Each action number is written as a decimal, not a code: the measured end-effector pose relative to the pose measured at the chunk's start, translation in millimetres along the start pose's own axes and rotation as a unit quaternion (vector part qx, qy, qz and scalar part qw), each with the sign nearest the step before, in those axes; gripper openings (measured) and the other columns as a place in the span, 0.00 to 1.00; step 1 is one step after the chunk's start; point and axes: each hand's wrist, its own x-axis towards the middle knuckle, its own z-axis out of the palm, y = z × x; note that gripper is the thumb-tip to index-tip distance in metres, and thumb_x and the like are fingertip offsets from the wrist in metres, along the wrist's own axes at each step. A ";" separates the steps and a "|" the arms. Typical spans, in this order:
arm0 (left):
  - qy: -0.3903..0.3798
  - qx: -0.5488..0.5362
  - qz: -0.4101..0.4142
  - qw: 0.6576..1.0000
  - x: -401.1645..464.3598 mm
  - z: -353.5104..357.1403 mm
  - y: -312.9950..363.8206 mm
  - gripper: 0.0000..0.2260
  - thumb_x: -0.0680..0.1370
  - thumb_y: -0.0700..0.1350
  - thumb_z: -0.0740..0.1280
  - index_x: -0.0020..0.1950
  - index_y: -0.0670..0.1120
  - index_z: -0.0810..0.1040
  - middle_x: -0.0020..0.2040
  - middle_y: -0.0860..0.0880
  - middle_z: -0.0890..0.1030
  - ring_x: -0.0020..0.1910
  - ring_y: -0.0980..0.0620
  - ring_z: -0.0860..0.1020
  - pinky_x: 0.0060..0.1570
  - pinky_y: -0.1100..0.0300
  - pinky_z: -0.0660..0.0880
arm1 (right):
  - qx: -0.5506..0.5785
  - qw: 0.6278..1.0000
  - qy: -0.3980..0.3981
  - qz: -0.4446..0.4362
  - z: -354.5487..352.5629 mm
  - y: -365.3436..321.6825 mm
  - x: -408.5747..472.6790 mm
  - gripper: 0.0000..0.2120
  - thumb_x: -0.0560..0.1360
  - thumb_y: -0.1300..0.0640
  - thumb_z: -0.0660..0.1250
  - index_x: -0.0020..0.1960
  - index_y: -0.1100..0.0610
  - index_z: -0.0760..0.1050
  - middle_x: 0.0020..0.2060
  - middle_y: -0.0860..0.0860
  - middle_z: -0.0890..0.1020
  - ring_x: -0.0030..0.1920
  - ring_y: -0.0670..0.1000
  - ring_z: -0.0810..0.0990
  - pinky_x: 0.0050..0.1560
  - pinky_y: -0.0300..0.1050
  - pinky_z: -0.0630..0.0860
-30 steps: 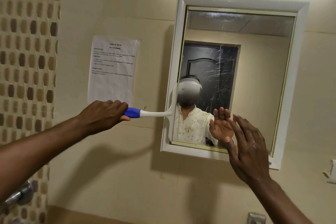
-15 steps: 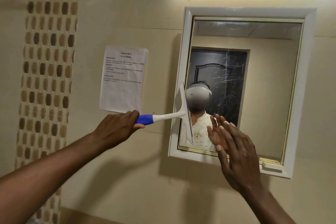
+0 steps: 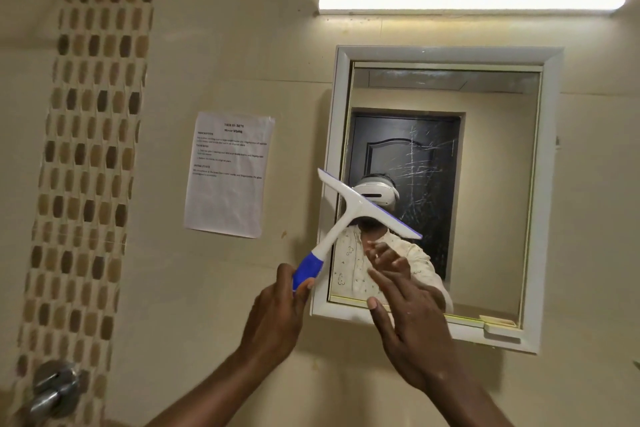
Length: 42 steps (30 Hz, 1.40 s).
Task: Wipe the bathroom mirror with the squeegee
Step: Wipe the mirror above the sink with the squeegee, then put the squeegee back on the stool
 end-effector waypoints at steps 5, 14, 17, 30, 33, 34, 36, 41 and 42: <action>0.004 -0.065 -0.039 0.997 -14.8 30.6 30.7 0.18 0.74 0.67 0.50 0.50 0.54 0.64 0.38 0.53 0.77 0.32 0.56 0.76 0.29 0.67 0.70 | 0.102 0.993 -0.048 0.025 -2.5 -20.1 6.8 0.23 0.78 0.37 0.47 0.64 0.43 0.72 0.60 0.39 0.76 0.59 0.41 0.74 0.57 0.44 0.73; 0.020 -0.161 -0.088 0.983 -25.5 58.8 75.4 0.13 0.76 0.59 0.54 0.52 0.51 0.66 0.41 0.51 0.80 0.36 0.53 0.79 0.34 0.63 0.76 | 0.290 0.948 -0.073 0.105 -11.7 -24.7 9.1 0.12 0.78 0.45 0.58 0.55 0.48 0.76 0.50 0.42 0.80 0.50 0.40 0.78 0.48 0.35 0.75; 0.015 -0.168 -0.095 0.981 -24.4 64.4 83.5 0.05 0.80 0.48 0.58 0.55 0.52 0.65 0.46 0.52 0.80 0.42 0.55 0.80 0.43 0.59 0.79 | 0.307 0.938 -0.083 0.135 -13.1 -22.6 11.3 0.07 0.78 0.48 0.61 0.54 0.45 0.74 0.49 0.41 0.80 0.49 0.38 0.78 0.43 0.30 0.74; 0.015 -0.120 -0.017 0.993 -21.8 44.4 68.7 0.14 0.76 0.59 0.54 0.57 0.55 0.70 0.47 0.56 0.78 0.44 0.60 0.77 0.43 0.68 0.73 | 0.303 0.942 -0.074 0.122 -10.7 -16.7 24.7 0.08 0.78 0.55 0.63 0.55 0.52 0.77 0.48 0.46 0.79 0.47 0.41 0.78 0.44 0.28 0.73; 0.009 -0.099 -0.023 0.995 -26.9 32.9 56.4 0.14 0.75 0.61 0.54 0.57 0.58 0.68 0.48 0.56 0.77 0.45 0.60 0.77 0.43 0.68 0.73 | 0.293 0.946 -0.085 0.111 -3.8 -20.4 27.4 0.07 0.79 0.55 0.61 0.54 0.54 0.76 0.48 0.47 0.80 0.46 0.41 0.78 0.43 0.28 0.71; 0.014 -0.087 -0.030 0.996 -29.3 28.3 51.1 0.15 0.74 0.62 0.54 0.57 0.59 0.68 0.49 0.57 0.77 0.47 0.62 0.76 0.43 0.70 0.72 | 0.294 0.945 -0.088 0.110 -1.8 -22.6 28.3 0.06 0.79 0.55 0.60 0.53 0.54 0.75 0.46 0.48 0.80 0.45 0.41 0.78 0.42 0.28 0.71; 0.022 -0.060 -0.047 0.997 -35.5 15.9 38.4 0.17 0.73 0.65 0.52 0.57 0.60 0.67 0.49 0.58 0.76 0.49 0.64 0.75 0.43 0.73 0.70 | 0.306 0.940 -0.098 0.110 3.3 -28.3 29.1 0.05 0.79 0.56 0.60 0.51 0.55 0.74 0.46 0.50 0.80 0.44 0.42 0.78 0.43 0.30 0.72; 0.039 0.007 -0.058 0.998 -55.4 -18.4 8.7 0.14 0.75 0.64 0.53 0.57 0.62 0.68 0.44 0.60 0.76 0.46 0.59 0.76 0.41 0.68 0.71 | 0.350 0.928 -0.096 0.085 15.1 -50.1 28.2 0.08 0.79 0.59 0.60 0.42 0.51 0.69 0.42 0.54 0.79 0.42 0.50 0.79 0.47 0.52 0.79; 0.039 0.014 -0.063 0.997 -59.1 -25.2 4.2 0.14 0.76 0.63 0.53 0.57 0.61 0.68 0.43 0.60 0.76 0.45 0.59 0.76 0.41 0.66 0.72 | 0.358 0.925 -0.098 0.082 17.1 -55.0 27.9 0.10 0.79 0.59 0.60 0.40 0.49 0.67 0.40 0.54 0.79 0.42 0.52 0.80 0.47 0.56 0.79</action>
